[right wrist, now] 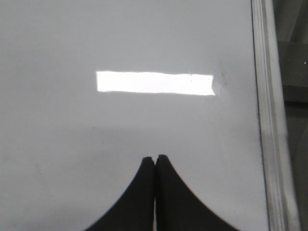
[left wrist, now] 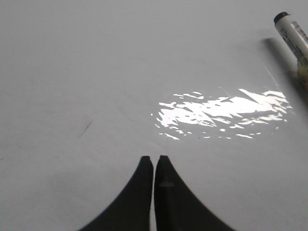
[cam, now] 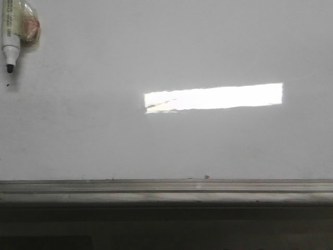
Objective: Write number 4 on whiteboard
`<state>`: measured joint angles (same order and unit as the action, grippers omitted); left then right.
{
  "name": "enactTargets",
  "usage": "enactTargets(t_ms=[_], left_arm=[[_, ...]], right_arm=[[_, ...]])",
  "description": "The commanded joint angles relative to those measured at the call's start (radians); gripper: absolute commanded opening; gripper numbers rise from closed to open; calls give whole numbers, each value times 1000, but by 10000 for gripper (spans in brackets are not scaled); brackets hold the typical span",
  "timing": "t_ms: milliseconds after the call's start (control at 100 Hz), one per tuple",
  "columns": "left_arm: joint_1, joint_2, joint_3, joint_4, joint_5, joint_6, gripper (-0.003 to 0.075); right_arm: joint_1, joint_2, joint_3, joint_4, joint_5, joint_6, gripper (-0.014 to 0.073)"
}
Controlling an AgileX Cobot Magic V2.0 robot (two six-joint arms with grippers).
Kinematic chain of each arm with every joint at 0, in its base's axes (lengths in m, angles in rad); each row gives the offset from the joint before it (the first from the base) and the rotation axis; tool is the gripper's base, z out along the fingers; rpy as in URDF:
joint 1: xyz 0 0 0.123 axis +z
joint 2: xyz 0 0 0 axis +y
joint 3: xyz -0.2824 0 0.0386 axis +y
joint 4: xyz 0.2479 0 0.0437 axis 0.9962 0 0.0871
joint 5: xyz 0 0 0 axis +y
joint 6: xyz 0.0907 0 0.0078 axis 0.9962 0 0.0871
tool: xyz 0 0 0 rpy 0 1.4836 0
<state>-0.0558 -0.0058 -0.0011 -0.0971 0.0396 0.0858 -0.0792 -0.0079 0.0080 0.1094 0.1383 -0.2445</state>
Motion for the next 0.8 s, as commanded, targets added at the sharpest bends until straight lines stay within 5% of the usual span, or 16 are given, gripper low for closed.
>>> enactTargets(t_ms=[0, 250, 450, 590, 790], left_arm=[[0, -26, 26, -80, -71, -8, -20], [0, -26, 26, -394, -92, -8, -20], [0, -26, 19, -658, -154, -8, -20], [0, -12, -34, -657, -68, -8, -20], [0, 145, -228, -521, 239, 65, -20]], right_arm=[[-4, -23, 21, 115, -82, -2, -64], [-4, -23, 21, 311, -155, -2, -64], [-4, -23, 17, 646, -179, -2, -64], [-4, -12, -35, 643, -106, -2, -64], [-4, 140, -198, 513, 127, -2, -64]])
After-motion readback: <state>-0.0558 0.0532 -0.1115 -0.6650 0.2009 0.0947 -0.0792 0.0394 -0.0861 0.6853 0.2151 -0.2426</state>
